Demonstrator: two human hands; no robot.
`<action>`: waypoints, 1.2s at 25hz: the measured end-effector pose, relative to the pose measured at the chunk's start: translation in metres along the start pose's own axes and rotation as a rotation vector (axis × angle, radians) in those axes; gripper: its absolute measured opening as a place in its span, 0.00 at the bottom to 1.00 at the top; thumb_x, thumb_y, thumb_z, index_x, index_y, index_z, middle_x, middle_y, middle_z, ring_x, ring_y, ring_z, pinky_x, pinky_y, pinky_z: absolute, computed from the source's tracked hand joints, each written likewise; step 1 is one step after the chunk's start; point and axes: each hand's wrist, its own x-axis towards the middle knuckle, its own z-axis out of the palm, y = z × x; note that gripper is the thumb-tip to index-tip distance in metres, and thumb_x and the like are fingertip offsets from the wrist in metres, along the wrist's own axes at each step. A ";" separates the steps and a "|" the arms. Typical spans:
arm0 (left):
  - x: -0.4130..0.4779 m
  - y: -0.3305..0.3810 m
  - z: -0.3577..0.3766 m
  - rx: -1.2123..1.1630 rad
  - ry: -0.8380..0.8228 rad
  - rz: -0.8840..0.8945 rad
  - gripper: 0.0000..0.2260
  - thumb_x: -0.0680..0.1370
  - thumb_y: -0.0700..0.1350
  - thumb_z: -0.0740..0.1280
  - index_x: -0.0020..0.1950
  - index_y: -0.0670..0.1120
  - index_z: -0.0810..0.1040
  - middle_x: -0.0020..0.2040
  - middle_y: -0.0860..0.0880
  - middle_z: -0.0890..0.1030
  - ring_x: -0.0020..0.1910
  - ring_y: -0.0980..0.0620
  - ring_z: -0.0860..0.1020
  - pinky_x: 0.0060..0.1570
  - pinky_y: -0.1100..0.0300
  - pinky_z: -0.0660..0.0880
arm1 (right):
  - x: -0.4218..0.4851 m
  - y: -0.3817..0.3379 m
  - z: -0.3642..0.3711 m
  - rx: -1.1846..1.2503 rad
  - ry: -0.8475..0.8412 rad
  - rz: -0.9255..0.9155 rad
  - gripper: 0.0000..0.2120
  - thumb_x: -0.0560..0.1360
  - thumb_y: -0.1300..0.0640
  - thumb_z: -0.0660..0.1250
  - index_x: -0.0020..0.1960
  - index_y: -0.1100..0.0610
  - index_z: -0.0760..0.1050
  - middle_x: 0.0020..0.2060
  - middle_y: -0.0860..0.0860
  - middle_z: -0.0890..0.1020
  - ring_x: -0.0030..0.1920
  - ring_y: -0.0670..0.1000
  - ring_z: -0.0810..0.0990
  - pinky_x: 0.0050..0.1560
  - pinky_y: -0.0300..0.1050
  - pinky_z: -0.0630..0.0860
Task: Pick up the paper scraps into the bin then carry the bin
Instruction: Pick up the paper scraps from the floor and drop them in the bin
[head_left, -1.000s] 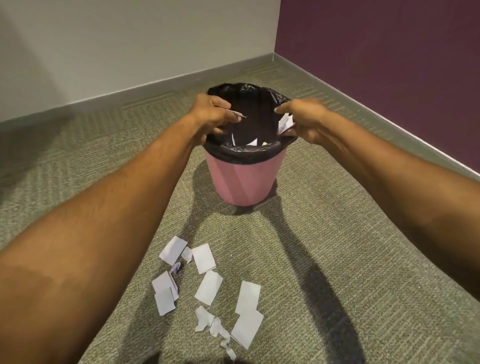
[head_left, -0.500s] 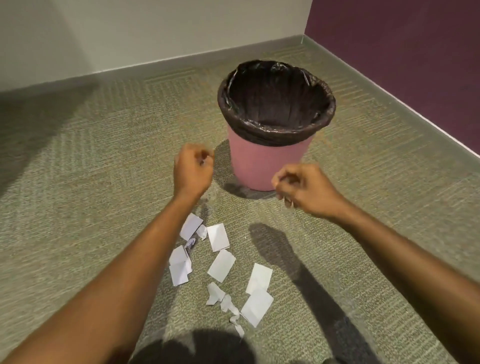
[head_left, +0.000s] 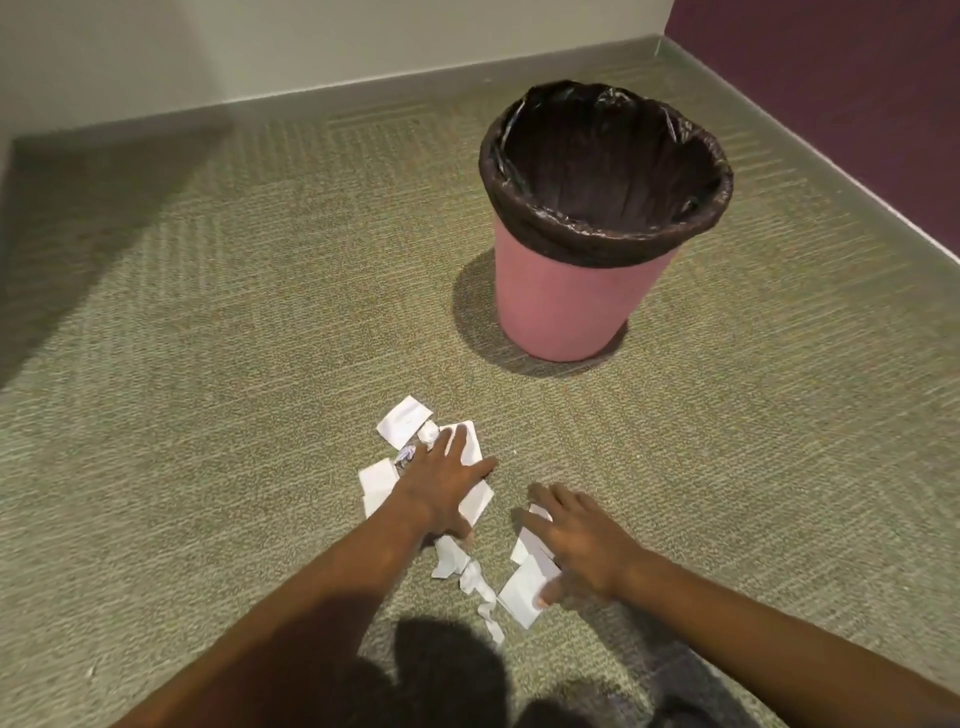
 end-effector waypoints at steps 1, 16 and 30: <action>0.002 0.001 -0.001 -0.001 0.025 -0.006 0.47 0.68 0.56 0.76 0.77 0.54 0.50 0.79 0.35 0.42 0.77 0.34 0.46 0.73 0.37 0.55 | -0.001 -0.003 0.005 -0.025 0.045 0.000 0.48 0.68 0.36 0.72 0.78 0.50 0.52 0.79 0.60 0.51 0.77 0.64 0.51 0.74 0.62 0.52; -0.002 0.004 -0.007 -0.194 0.133 0.005 0.20 0.70 0.50 0.76 0.57 0.43 0.76 0.68 0.44 0.67 0.65 0.43 0.69 0.58 0.48 0.75 | -0.007 -0.023 0.018 0.054 0.165 0.009 0.26 0.74 0.57 0.71 0.70 0.55 0.67 0.68 0.57 0.67 0.63 0.57 0.70 0.63 0.57 0.72; -0.007 0.021 0.004 -0.210 0.193 -0.021 0.30 0.72 0.34 0.69 0.72 0.45 0.62 0.71 0.37 0.65 0.70 0.38 0.66 0.62 0.46 0.75 | 0.002 -0.024 0.009 0.177 0.034 0.067 0.21 0.77 0.60 0.67 0.70 0.55 0.71 0.66 0.54 0.74 0.63 0.56 0.76 0.62 0.49 0.73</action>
